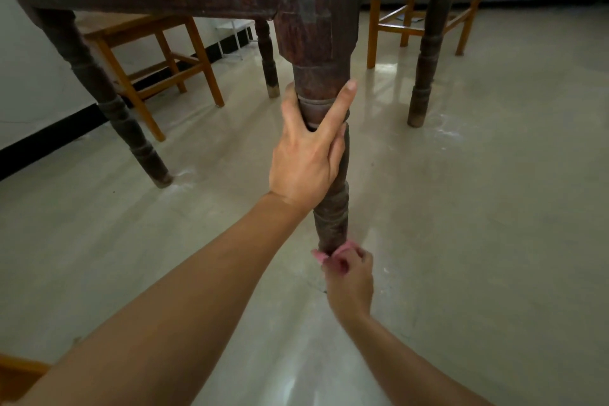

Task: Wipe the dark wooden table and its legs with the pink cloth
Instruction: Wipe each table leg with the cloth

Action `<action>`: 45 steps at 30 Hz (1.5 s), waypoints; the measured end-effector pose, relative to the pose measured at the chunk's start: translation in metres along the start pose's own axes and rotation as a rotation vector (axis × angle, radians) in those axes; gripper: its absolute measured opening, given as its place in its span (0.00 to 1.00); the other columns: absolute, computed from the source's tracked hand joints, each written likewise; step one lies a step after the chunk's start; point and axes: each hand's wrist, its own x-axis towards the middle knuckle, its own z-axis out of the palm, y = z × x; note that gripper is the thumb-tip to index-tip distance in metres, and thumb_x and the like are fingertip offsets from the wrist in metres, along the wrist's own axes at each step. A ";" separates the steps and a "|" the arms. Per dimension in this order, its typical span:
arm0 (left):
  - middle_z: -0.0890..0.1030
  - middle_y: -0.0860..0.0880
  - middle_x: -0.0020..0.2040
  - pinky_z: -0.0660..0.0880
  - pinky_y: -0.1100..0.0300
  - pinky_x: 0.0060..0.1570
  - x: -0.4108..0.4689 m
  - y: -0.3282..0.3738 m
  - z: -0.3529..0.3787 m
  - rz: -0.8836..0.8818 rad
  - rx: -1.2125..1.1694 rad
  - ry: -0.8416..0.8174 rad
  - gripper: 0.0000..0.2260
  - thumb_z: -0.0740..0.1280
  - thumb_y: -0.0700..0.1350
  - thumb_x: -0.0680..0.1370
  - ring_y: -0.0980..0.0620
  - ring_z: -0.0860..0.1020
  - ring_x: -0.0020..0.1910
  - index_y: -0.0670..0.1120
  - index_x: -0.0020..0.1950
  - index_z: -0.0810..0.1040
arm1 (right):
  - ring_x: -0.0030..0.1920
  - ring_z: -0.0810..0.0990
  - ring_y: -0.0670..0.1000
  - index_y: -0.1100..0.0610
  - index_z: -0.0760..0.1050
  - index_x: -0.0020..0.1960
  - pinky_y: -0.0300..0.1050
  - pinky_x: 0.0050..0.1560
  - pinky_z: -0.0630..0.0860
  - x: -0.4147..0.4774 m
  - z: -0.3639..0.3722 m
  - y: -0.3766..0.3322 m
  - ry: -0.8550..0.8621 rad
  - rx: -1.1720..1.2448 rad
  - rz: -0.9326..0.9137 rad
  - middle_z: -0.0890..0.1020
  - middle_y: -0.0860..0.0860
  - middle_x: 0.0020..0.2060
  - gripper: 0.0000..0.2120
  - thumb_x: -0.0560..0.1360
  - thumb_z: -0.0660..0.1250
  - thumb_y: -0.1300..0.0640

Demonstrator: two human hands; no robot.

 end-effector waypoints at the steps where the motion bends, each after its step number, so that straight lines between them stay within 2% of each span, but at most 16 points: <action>1: 0.61 0.31 0.70 0.74 0.52 0.61 0.000 0.000 0.001 0.000 -0.002 0.008 0.20 0.55 0.46 0.83 0.41 0.73 0.60 0.55 0.75 0.55 | 0.46 0.80 0.47 0.51 0.75 0.38 0.44 0.48 0.81 -0.008 0.001 0.006 -0.018 -0.038 -0.016 0.74 0.42 0.54 0.13 0.69 0.76 0.47; 5: 0.61 0.31 0.70 0.74 0.51 0.61 0.000 0.002 0.002 -0.006 0.000 0.005 0.21 0.56 0.45 0.83 0.40 0.73 0.60 0.55 0.75 0.55 | 0.36 0.83 0.47 0.47 0.78 0.41 0.50 0.37 0.83 -0.021 -0.010 0.030 -0.225 -0.126 0.125 0.83 0.46 0.41 0.09 0.66 0.79 0.52; 9: 0.61 0.33 0.69 0.76 0.50 0.59 0.002 0.003 -0.001 -0.013 -0.014 -0.015 0.21 0.56 0.46 0.83 0.40 0.74 0.60 0.56 0.74 0.55 | 0.38 0.80 0.47 0.48 0.73 0.45 0.41 0.33 0.74 0.024 -0.032 -0.004 0.172 -0.018 0.156 0.82 0.49 0.43 0.10 0.72 0.74 0.56; 11: 0.61 0.33 0.69 0.76 0.51 0.58 0.001 0.003 -0.002 -0.019 -0.019 -0.013 0.21 0.57 0.46 0.83 0.41 0.74 0.59 0.55 0.74 0.56 | 0.43 0.80 0.49 0.50 0.70 0.49 0.39 0.38 0.72 0.037 -0.030 -0.024 0.221 0.062 0.084 0.80 0.46 0.46 0.11 0.75 0.71 0.59; 15: 0.61 0.34 0.69 0.77 0.51 0.57 0.001 0.003 -0.003 -0.018 -0.023 -0.017 0.21 0.57 0.46 0.82 0.41 0.73 0.58 0.55 0.74 0.56 | 0.52 0.78 0.49 0.55 0.69 0.67 0.45 0.53 0.77 0.005 0.003 -0.021 0.152 0.000 0.044 0.76 0.46 0.54 0.15 0.80 0.62 0.61; 17: 0.61 0.34 0.69 0.77 0.50 0.57 0.001 0.003 -0.004 -0.022 -0.025 -0.013 0.22 0.58 0.45 0.82 0.41 0.73 0.58 0.55 0.74 0.57 | 0.47 0.79 0.48 0.55 0.72 0.63 0.42 0.48 0.77 -0.016 0.006 0.006 0.073 -0.095 0.086 0.79 0.48 0.51 0.12 0.81 0.61 0.61; 20: 0.60 0.34 0.70 0.76 0.50 0.59 0.000 0.003 -0.004 -0.031 -0.031 -0.022 0.22 0.58 0.45 0.82 0.40 0.73 0.60 0.56 0.74 0.56 | 0.44 0.82 0.46 0.52 0.79 0.52 0.39 0.46 0.79 -0.034 0.000 0.041 -0.304 -0.240 0.141 0.83 0.45 0.45 0.09 0.79 0.62 0.62; 21: 0.60 0.34 0.70 0.76 0.50 0.59 0.000 0.003 -0.004 -0.032 -0.031 -0.029 0.22 0.58 0.46 0.82 0.40 0.73 0.61 0.56 0.75 0.56 | 0.45 0.82 0.46 0.51 0.79 0.49 0.37 0.44 0.79 -0.030 -0.005 0.042 -0.312 -0.212 0.146 0.83 0.45 0.45 0.08 0.78 0.64 0.62; 24: 0.59 0.34 0.71 0.76 0.50 0.58 0.003 0.004 -0.004 -0.036 -0.026 -0.025 0.22 0.57 0.46 0.82 0.40 0.73 0.60 0.57 0.74 0.55 | 0.41 0.79 0.47 0.55 0.76 0.48 0.33 0.35 0.71 0.009 -0.025 0.014 0.099 -0.053 0.173 0.80 0.50 0.47 0.03 0.76 0.69 0.60; 27: 0.60 0.34 0.70 0.77 0.49 0.57 0.001 0.006 -0.003 -0.041 -0.035 -0.030 0.22 0.57 0.46 0.82 0.39 0.74 0.59 0.56 0.74 0.56 | 0.45 0.78 0.54 0.56 0.72 0.54 0.39 0.43 0.68 0.032 -0.027 -0.014 0.320 0.051 0.216 0.79 0.52 0.47 0.06 0.78 0.66 0.61; 29: 0.60 0.33 0.70 0.77 0.50 0.57 0.000 0.006 -0.003 -0.029 -0.032 -0.027 0.22 0.57 0.45 0.82 0.40 0.74 0.58 0.56 0.74 0.56 | 0.45 0.78 0.55 0.53 0.69 0.57 0.43 0.45 0.68 0.013 -0.003 -0.018 0.244 -0.048 0.208 0.79 0.52 0.46 0.06 0.80 0.60 0.60; 34: 0.60 0.34 0.70 0.76 0.52 0.59 0.002 0.005 -0.002 -0.037 -0.026 -0.011 0.21 0.57 0.46 0.82 0.41 0.73 0.60 0.57 0.74 0.55 | 0.46 0.80 0.49 0.54 0.74 0.50 0.47 0.53 0.79 -0.043 0.042 0.024 -0.307 -0.319 0.235 0.81 0.49 0.45 0.05 0.80 0.59 0.57; 36: 0.60 0.34 0.70 0.75 0.53 0.59 0.001 0.005 -0.002 -0.032 -0.022 -0.017 0.21 0.57 0.47 0.82 0.41 0.73 0.61 0.57 0.74 0.55 | 0.43 0.81 0.49 0.56 0.77 0.47 0.47 0.53 0.79 -0.023 0.028 0.027 -0.185 -0.183 0.349 0.83 0.49 0.43 0.06 0.78 0.61 0.58; 40: 0.61 0.34 0.70 0.75 0.55 0.58 -0.001 0.005 0.000 -0.037 -0.015 0.002 0.21 0.57 0.47 0.82 0.42 0.73 0.60 0.57 0.74 0.55 | 0.48 0.78 0.55 0.62 0.75 0.58 0.47 0.56 0.74 0.031 -0.008 0.005 0.176 0.046 0.529 0.81 0.57 0.53 0.11 0.76 0.67 0.66; 43: 0.62 0.34 0.69 0.76 0.56 0.57 0.001 0.004 0.003 -0.024 -0.014 0.021 0.21 0.57 0.46 0.82 0.43 0.73 0.59 0.56 0.73 0.56 | 0.59 0.76 0.58 0.64 0.70 0.68 0.44 0.58 0.68 0.029 0.002 -0.017 0.070 0.187 0.686 0.76 0.61 0.61 0.19 0.81 0.61 0.55; 45: 0.62 0.33 0.69 0.76 0.57 0.57 0.002 0.004 0.004 -0.031 -0.033 0.031 0.21 0.57 0.46 0.82 0.43 0.73 0.59 0.56 0.73 0.56 | 0.54 0.80 0.54 0.57 0.73 0.68 0.45 0.55 0.72 0.011 0.019 -0.022 -0.160 0.198 0.774 0.77 0.57 0.55 0.20 0.80 0.62 0.49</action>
